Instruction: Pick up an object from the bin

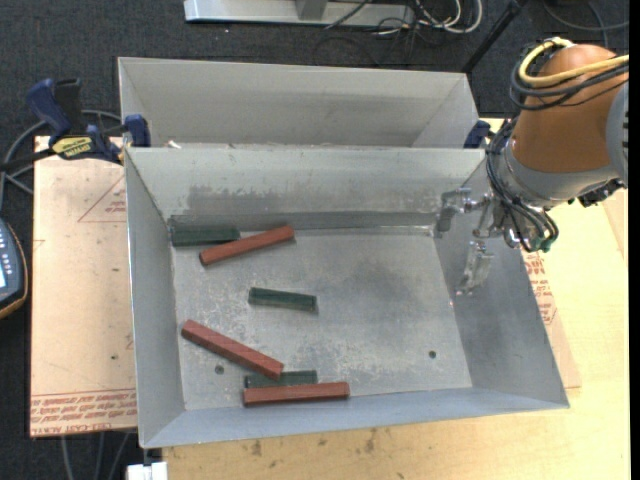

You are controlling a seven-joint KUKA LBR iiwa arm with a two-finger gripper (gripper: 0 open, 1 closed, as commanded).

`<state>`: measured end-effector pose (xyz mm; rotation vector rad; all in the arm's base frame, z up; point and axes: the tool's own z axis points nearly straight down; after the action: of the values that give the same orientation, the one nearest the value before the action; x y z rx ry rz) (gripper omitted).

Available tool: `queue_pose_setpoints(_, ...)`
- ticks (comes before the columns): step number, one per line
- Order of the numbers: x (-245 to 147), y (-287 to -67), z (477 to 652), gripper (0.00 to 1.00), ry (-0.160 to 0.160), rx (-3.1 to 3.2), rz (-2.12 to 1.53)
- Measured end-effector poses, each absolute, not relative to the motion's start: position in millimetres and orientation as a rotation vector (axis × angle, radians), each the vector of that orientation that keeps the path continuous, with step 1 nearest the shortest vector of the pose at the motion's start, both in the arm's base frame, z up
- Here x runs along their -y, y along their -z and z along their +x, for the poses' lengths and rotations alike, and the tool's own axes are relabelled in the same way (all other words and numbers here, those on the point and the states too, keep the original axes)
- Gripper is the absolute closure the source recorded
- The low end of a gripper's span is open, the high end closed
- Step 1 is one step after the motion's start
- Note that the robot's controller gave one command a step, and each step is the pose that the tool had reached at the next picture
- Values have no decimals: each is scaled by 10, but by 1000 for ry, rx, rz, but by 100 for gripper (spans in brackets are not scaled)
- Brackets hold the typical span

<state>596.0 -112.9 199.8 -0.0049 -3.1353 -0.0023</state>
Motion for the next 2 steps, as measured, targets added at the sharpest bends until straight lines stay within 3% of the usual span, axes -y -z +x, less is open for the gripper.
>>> queue_pose_setpoints(1, 355, -1775, 5984, 0, 5, 3131, 257)
queue_pose_setpoints(2, -210, -1233, 6096, 0, 6, 3014, 882)
